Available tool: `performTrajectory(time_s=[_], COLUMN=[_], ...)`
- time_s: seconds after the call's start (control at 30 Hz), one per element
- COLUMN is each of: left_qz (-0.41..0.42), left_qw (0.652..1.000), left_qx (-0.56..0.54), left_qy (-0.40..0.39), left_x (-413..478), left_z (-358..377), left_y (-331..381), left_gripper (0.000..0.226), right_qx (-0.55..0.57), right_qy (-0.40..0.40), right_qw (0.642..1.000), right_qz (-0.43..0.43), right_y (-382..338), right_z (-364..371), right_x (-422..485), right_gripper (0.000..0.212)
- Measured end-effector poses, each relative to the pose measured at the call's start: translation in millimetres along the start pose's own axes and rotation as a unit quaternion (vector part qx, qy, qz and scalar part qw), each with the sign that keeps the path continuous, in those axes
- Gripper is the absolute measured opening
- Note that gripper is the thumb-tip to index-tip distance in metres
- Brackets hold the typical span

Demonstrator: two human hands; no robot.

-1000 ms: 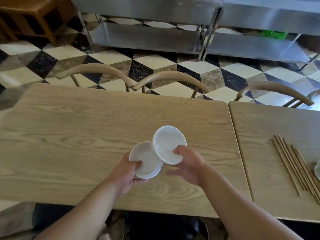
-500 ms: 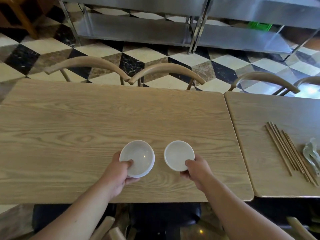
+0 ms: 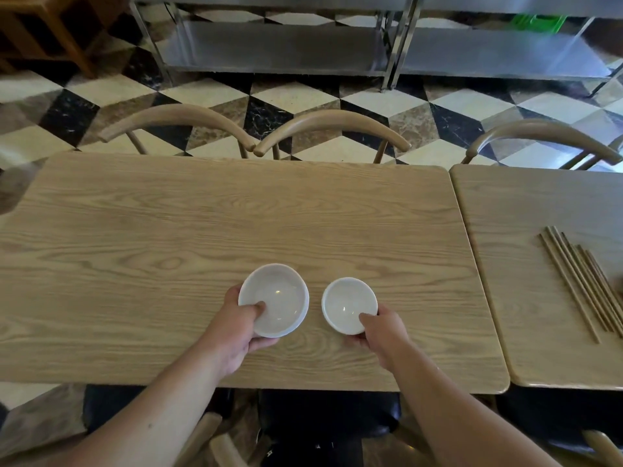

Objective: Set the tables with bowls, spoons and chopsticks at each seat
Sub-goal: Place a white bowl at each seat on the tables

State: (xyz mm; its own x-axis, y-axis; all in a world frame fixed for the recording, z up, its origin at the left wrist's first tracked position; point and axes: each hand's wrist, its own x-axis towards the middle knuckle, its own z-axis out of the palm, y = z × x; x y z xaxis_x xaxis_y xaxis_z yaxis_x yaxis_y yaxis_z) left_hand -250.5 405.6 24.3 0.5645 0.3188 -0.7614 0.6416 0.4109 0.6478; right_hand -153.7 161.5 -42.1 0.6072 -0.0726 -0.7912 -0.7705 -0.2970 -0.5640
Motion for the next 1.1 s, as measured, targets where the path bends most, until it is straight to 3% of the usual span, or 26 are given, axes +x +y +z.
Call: performTrajectory(time_s=[0.1, 0.17, 0.2, 0.23, 0.3, 0.37, 0.43, 0.57, 0.7, 0.9, 1.1], left_qz=[0.002, 0.003, 0.003, 0.002, 0.000, -0.002, -0.001, 0.007, 0.022, 0.040, 0.065], left_qw=[1.000, 1.000, 1.000, 1.000, 1.000, 1.000, 1.000, 0.999, 0.998, 0.999, 0.995], left_qx=[-0.001, 0.000, 0.002, 0.005, 0.011, 0.017, 0.026, 0.043, 0.058, 0.011, 0.011], left_qy=[0.009, 0.011, 0.011, 0.009, 0.004, 0.003, 0.001, 0.001, -0.007, -0.024, -0.070], left_x=[-2.9, -4.1, -4.6, -5.3, -6.0, -6.0, -4.5, -3.4, -4.9, -9.3, -9.2], left_z=[-1.4, -3.7, -5.0, -6.6, -10.3, -19.4, -35.3, -103.7, -202.2, -353.9, -420.6], left_y=[0.8, 2.4, 3.8, 6.2, 11.5, 17.4, 22.9, 38.8, 61.0, 96.0, 118.3], left_gripper=[0.044, 0.044, 0.043, 0.043, 0.040, 0.038, 0.039, 0.040, 0.037, 0.040, 0.058], right_qx=[-0.130, -0.245, -0.245, -0.227, -0.205, -0.207, -0.231, -0.320, -0.317, -0.277, -0.183], right_qy=[0.037, 0.130, 0.163, 0.170, 0.101, -0.016, -0.083, -0.041, -0.045, -0.062, -0.074], right_qw=[0.990, 0.953, 0.938, 0.932, 0.938, 0.948, 0.943, 0.912, 0.919, 0.936, 0.968], right_qz=[-0.034, -0.122, -0.181, -0.227, -0.261, -0.240, -0.224, -0.254, -0.231, -0.210, -0.152], right_y=[-8.7, -18.3, -24.8, -33.8, -56.4, -78.9, -91.5, -99.0, -102.9, -120.6, -136.8], right_z=[-1.8, -3.2, -1.8, 3.0, 22.4, 56.8, 96.7, 178.9, 269.0, 406.6, 463.4], right_x=[-14.3, -27.2, -35.4, -45.7, -67.0, -87.6, -104.3, -126.3, -162.3, -230.9, -257.3], right_gripper=[0.044, 0.056, 0.054, 0.049, 0.039, 0.037, 0.040, 0.029, 0.018, 0.030, 0.025])
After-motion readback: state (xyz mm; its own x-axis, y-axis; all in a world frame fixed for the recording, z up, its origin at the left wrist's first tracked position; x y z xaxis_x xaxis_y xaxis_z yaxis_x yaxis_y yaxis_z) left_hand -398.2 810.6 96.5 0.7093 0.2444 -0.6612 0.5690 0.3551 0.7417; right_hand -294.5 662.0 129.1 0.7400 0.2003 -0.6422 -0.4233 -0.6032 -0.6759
